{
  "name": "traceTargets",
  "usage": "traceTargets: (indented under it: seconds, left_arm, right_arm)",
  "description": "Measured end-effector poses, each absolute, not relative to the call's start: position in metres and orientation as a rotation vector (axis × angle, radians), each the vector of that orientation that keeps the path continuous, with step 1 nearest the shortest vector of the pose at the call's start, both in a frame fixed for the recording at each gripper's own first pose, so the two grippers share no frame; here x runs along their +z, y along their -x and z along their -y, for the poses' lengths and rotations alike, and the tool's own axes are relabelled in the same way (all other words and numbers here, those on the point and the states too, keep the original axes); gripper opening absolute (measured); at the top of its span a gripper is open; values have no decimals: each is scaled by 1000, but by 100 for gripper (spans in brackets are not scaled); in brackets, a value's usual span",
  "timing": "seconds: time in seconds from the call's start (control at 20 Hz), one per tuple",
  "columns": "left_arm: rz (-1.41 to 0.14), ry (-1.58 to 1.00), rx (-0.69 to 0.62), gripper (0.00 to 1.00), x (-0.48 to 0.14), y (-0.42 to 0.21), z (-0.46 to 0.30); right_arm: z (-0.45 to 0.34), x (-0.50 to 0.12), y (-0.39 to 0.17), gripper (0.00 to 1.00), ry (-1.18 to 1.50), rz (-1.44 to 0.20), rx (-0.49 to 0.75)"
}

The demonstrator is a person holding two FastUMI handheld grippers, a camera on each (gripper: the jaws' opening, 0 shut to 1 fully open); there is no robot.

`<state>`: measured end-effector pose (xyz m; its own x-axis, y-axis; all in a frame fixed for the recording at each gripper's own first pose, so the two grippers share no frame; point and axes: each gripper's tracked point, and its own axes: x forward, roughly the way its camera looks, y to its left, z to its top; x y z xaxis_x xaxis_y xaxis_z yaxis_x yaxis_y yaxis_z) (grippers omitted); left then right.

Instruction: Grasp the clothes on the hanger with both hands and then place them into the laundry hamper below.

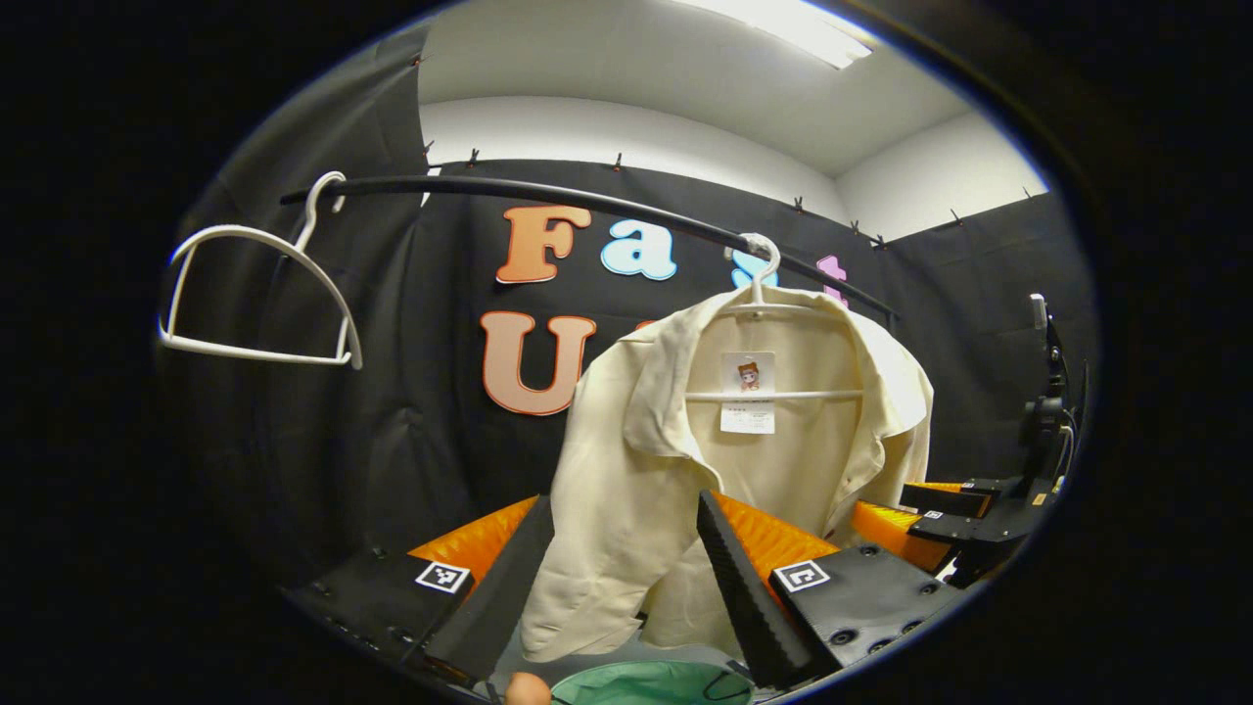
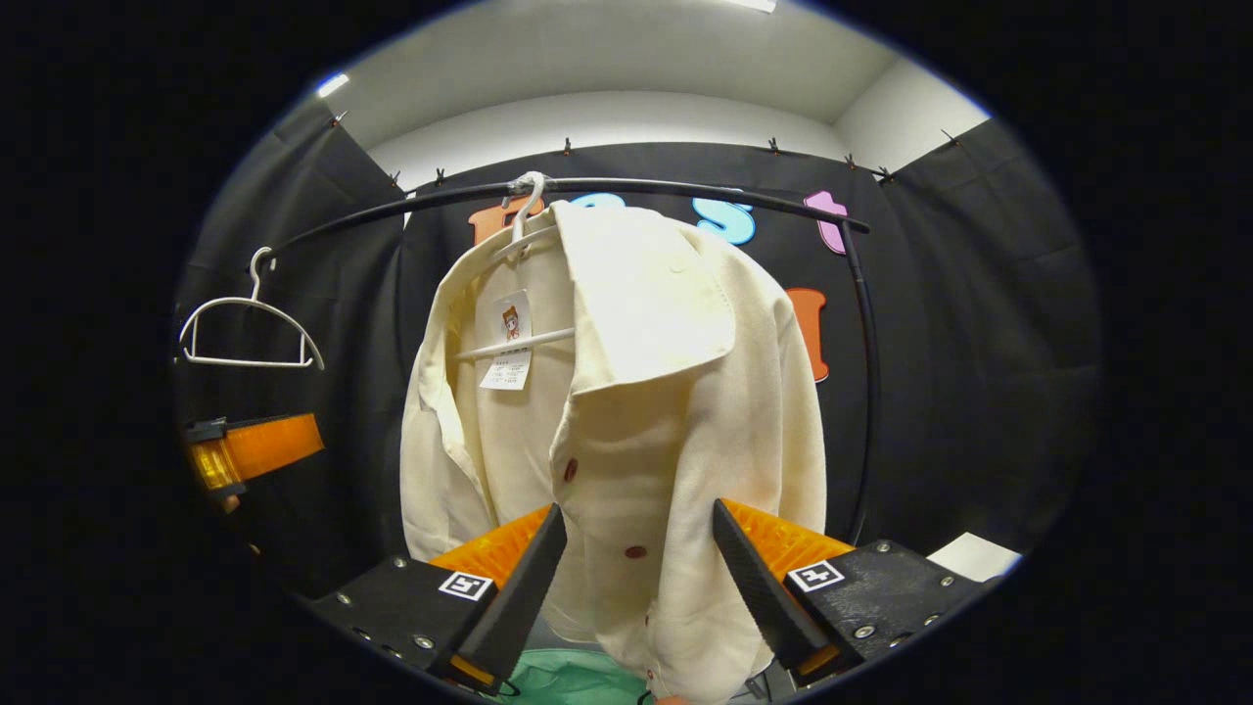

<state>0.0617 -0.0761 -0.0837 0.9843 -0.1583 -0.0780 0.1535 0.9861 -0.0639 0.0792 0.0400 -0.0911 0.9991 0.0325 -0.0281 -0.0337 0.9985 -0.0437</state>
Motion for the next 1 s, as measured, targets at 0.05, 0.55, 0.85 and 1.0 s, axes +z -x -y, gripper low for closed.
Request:
traceTargets:
  seconds: [0.05, 0.55, 0.85, 1.0]
  left_arm:
    - [-75, 52, -165, 97, -86, -67, 82]
    - [-87, 24, -203, 100, -119, -126, 124]
    - [-149, 16, -175, 100, -150, -163, 131]
    - [-151, 38, -88, 98, -156, -176, 119]
  right_arm:
    - [-42, -92, -83, 94, 38, -23, 33]
    - [-37, -94, -117, 94, 3, 21, -29]
    - [-28, -91, -132, 93, -19, 37, -57]
    - [-20, -89, -139, 84, -44, 36, -51]
